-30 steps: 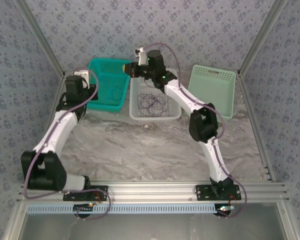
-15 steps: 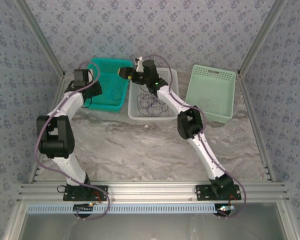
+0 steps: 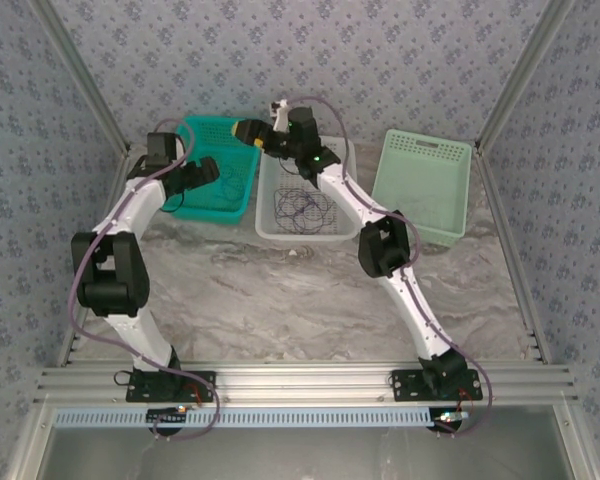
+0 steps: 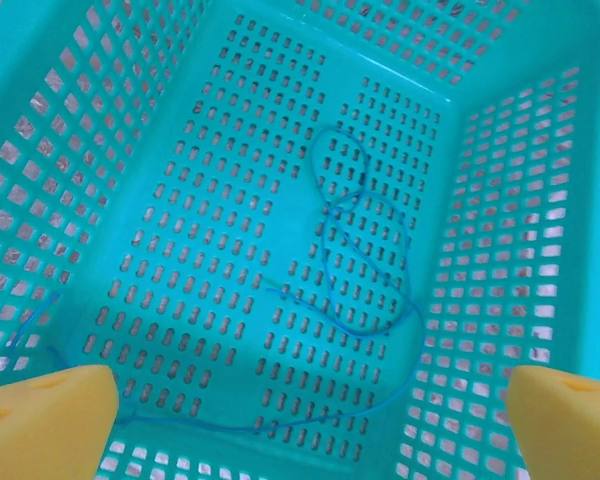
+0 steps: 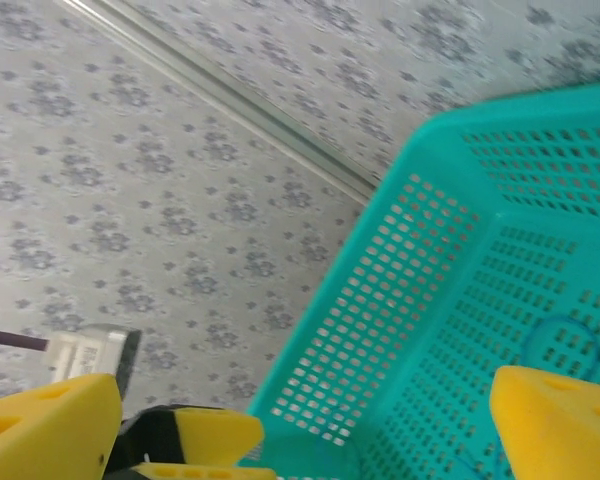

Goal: Untangle the cables

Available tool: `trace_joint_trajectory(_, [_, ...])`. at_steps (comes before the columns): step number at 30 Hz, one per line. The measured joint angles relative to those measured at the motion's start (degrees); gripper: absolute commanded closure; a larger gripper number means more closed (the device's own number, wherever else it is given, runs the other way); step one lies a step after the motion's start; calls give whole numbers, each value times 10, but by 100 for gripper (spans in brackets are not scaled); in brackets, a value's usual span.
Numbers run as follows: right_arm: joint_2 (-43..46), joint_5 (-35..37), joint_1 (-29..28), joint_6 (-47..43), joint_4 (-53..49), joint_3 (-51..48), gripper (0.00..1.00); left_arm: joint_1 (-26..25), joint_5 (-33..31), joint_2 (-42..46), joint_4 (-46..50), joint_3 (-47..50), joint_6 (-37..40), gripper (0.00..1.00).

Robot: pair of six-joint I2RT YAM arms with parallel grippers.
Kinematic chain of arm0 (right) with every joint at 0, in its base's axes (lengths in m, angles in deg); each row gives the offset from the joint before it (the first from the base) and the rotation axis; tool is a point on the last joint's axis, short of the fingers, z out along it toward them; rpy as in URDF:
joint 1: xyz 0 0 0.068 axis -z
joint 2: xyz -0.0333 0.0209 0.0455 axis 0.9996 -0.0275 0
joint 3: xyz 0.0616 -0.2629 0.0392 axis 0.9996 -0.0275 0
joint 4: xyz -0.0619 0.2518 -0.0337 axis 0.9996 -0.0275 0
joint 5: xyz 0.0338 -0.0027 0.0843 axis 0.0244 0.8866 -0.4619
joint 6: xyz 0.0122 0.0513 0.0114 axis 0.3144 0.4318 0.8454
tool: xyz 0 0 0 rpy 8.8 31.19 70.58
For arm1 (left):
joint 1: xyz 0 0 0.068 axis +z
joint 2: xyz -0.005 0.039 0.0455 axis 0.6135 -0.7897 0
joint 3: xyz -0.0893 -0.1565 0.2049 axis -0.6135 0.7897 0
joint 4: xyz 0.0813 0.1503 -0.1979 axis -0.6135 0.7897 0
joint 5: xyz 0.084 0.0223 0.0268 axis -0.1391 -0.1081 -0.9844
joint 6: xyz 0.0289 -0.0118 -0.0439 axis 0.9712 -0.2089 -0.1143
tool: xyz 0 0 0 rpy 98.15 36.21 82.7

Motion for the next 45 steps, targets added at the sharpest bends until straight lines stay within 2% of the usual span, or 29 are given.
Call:
trace_joint_trajectory(4, [50, -13, 0, -14, -22, -17, 11, -10, -12, 51, 5, 5, 5, 1])
trace_joint_trajectory(8, [138, -23, -1, -72, -76, -91, 14, -16, -27, 139, -16, 62, 4, 1])
trace_joint_trajectory(9, [161, -23, -1, -90, -94, -113, 12, -16, -30, 159, -23, 81, 2, 1])
trace_joint_trajectory(11, [228, -7, -7, -152, -139, -181, 0, -16, -34, 208, -46, 134, -2, 1])
trace_joint_trajectory(12, [265, 9, -11, -187, -157, -222, 0, -16, -37, 229, -58, 161, -3, 1])
trace_joint_trajectory(15, [417, 85, -35, -295, -175, -412, 0, -21, -57, 296, -104, 266, -3, 1])
trace_joint_trajectory(19, [654, 188, -44, -388, -126, -719, 0, -35, -118, 376, -140, 399, 12, 1])
trace_joint_trajectory(21, [753, 240, -15, -419, -87, -850, 0, -41, -158, 399, -157, 443, 26, 1])
trace_joint_trajectory(23, [849, 306, 40, -457, -48, -984, 0, -45, -203, 412, -185, 486, 44, 1])
trace_joint_trajectory(26, [932, 379, 119, -494, 3, -1138, 0, -46, -249, 417, -243, 548, 71, 1])
trace_joint_trajectory(28, [963, 396, 172, -502, 44, -1223, 0, -46, -265, 417, -299, 597, 94, 1])
trace_joint_trajectory(31, [975, 399, 254, -500, 128, -1327, 0, -46, -264, 416, -384, 664, 133, 1])
trace_joint_trajectory(34, [931, 400, 300, -493, 199, -1355, 0, -41, -241, 389, -445, 685, 160, 1])
trace_joint_trajectory(40, [777, 396, 302, -492, 364, -1347, 0, -12, -189, 308, -559, 680, 177, 1])
trace_joint_trajectory(45, [690, 394, 300, -498, 458, -1346, 0, 13, -158, 273, -601, 663, 177, 0])
